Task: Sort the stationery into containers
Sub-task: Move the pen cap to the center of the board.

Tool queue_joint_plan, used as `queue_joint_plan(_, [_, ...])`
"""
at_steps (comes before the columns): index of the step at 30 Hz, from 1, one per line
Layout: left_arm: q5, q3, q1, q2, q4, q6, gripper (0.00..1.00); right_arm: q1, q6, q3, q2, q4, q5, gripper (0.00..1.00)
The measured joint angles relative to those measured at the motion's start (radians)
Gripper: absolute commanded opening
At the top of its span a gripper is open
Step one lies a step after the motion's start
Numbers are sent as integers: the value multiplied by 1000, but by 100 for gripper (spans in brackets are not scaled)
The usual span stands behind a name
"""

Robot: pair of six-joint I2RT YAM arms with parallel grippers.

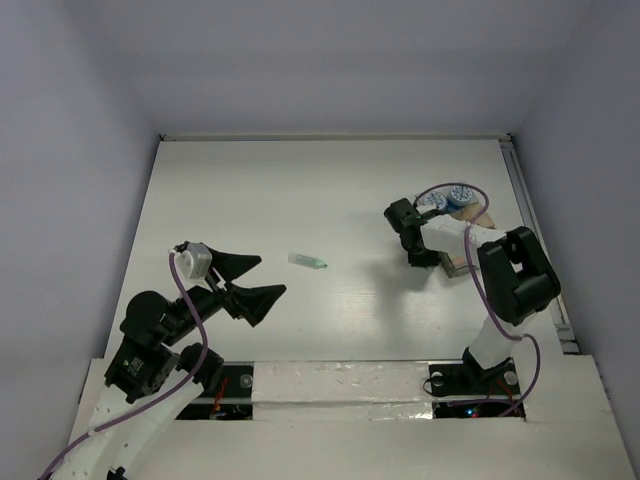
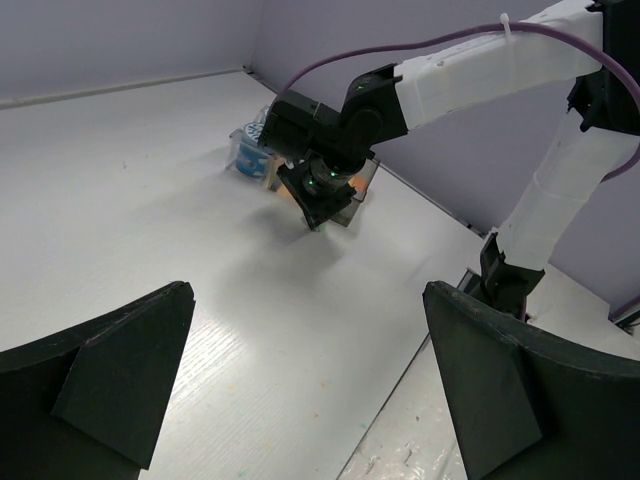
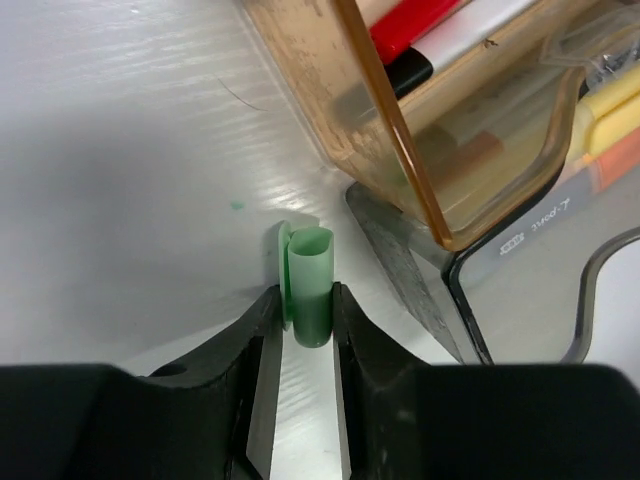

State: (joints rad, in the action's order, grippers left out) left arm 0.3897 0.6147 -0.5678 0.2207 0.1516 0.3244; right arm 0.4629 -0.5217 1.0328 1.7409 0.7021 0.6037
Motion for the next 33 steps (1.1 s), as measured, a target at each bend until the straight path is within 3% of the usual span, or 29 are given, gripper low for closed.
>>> queue_joint_plan(4, [2, 0, 0, 4, 0, -1, 99, -2, 29, 3, -1, -22, -26, 44])
queue_joint_plan(7, [2, 0, 0, 10, 0, -2, 99, -4, 40, 22, 7, -24, -40, 35])
queue_joint_plan(8, [2, 0, 0, 12, 0, -2, 99, -4, 44, 29, 14, -28, -47, 20])
queue_joint_plan(11, [3, 0, 0, 16, 0, -2, 99, -4, 63, 42, 25, -40, -79, 13])
queue_joint_plan(18, [6, 0, 7, 36, -1, -2, 99, 35, 119, 142, 59, -117, -257, 12])
queue_joint_plan(26, [15, 0, 48, 83, -2, -2, 99, 139, 205, 543, 328, -195, -377, 12])
queue_joint_plan(30, [21, 0, 76, 100, -2, -2, 99, 175, 243, 631, 424, -199, -390, 21])
queue_joint_plan(33, [25, 0, 88, 111, -2, -2, 99, 188, 259, 636, 427, -201, -395, 40])
